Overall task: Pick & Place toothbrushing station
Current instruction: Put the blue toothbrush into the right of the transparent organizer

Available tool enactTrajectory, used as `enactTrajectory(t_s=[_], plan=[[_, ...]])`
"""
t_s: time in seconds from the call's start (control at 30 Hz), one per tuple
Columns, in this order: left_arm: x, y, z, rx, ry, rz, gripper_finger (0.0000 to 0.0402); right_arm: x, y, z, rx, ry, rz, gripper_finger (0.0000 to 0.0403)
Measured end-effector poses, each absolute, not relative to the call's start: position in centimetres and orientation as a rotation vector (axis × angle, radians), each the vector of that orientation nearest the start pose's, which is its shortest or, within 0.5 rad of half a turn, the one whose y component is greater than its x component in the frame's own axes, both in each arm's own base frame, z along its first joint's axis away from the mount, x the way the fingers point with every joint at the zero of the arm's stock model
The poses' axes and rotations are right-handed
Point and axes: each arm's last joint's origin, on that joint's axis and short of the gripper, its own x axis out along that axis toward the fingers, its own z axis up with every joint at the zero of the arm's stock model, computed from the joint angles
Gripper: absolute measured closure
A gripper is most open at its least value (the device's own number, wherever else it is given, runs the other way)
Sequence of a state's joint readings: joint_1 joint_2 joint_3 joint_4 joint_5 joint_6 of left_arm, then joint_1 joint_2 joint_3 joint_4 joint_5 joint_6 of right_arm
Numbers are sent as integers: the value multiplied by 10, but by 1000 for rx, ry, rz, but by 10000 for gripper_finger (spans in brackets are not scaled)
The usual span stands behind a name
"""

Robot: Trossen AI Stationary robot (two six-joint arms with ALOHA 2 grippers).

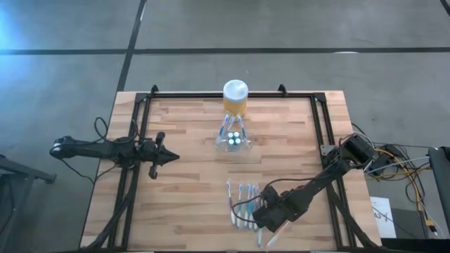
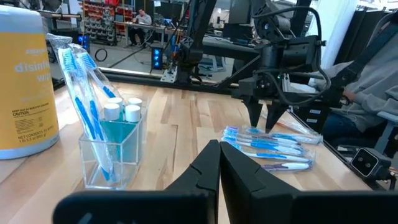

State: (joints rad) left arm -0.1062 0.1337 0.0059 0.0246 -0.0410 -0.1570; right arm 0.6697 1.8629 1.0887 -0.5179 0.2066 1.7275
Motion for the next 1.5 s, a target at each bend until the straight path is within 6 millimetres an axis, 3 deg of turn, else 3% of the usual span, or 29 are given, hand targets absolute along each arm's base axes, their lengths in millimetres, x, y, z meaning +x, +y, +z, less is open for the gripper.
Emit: enactTrajectory(t_s=[0.27, 0.57, 0.87, 1.2, 1.5], plan=[[105, -10, 157, -150, 108, -57, 388, 269, 198, 132, 854, 1121, -642, 216], [105, -10, 157, -153, 108, -56, 388, 265, 173, 137, 600, 1181, -818, 273], [105, -10, 157, -159, 109, -57, 388, 273, 176, 151, 531, 1218, -702, 301], [105, -10, 157, -176, 111, -61, 388, 290, 190, 178, 691, 1174, -666, 233], [105, -10, 157, -226, 113, -59, 388, 271, 194, 158, 748, 1174, -796, 167]])
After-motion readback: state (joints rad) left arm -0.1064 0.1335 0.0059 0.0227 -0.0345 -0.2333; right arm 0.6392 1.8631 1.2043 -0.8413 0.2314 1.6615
